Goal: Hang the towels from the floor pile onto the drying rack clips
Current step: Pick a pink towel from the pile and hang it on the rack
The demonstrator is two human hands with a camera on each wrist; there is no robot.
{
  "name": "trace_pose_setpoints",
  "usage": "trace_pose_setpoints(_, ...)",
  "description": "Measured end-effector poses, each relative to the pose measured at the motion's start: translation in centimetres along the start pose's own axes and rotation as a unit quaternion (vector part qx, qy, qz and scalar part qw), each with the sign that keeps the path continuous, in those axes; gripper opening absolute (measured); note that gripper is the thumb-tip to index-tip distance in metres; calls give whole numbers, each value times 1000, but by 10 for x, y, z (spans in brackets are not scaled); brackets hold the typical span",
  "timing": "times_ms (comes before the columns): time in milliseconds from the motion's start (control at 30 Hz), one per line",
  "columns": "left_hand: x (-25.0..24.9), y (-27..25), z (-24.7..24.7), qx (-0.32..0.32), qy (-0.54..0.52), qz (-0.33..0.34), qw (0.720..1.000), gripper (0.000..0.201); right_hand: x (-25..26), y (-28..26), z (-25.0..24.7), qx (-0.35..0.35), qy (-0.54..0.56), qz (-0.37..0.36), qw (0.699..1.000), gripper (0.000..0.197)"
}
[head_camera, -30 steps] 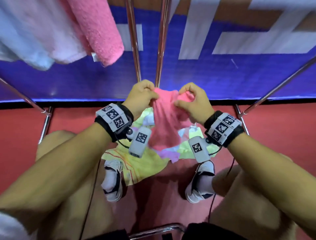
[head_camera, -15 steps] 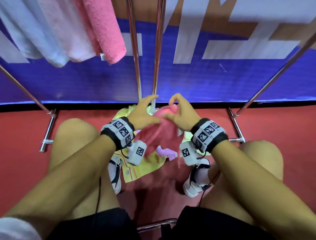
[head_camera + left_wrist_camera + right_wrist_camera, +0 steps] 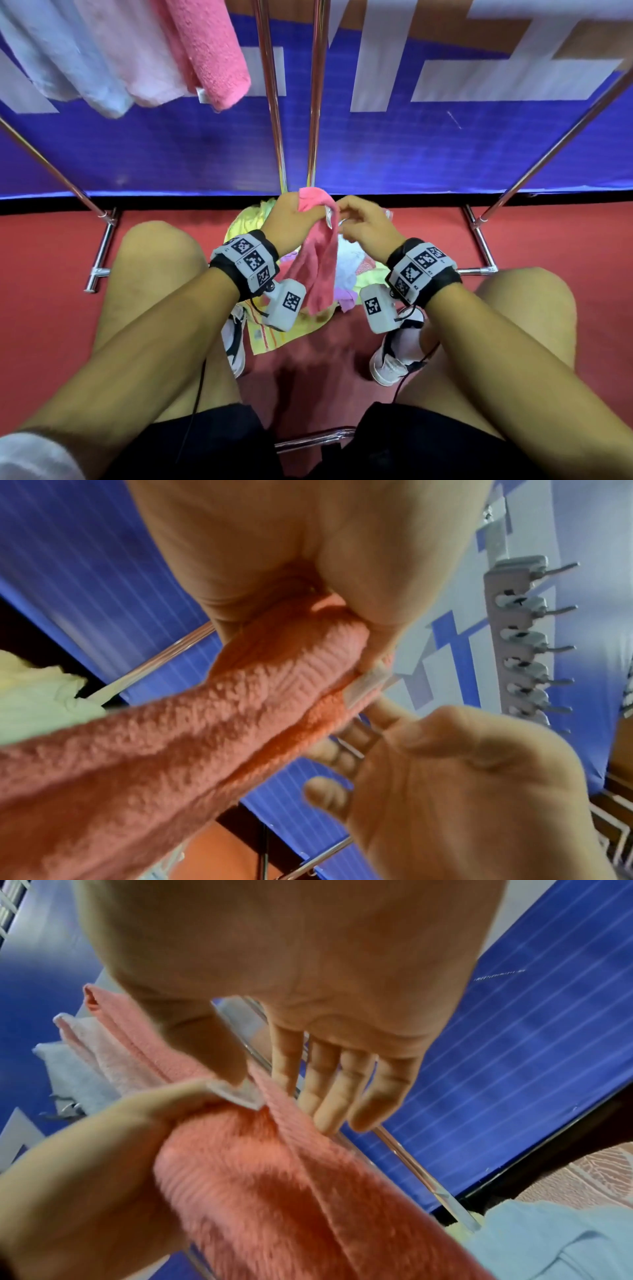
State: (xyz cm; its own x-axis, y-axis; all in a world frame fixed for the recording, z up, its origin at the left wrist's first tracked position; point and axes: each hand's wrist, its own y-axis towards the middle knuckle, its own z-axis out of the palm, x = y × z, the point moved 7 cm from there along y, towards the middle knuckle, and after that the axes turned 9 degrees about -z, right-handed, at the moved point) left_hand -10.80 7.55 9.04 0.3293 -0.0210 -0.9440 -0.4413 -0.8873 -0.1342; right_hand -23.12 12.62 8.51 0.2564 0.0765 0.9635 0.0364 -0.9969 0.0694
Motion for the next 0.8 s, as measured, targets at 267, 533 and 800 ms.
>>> trace_pose_setpoints(267, 11, 7, -13, -82, -119, -66, 987, 21, -31, -1, 15, 29, -208, 29, 977, 25)
trace_pose_setpoints(533, 15, 11, -39, -131, -153, -22, 979, 14, -34, 5, -12, 5, -276, 18, 961, 33)
trace_pose_setpoints(800, 50, 17, -78, -245, -208, -118, 940, 24, -49, -5, -17, 50, -298, 74, 950, 24)
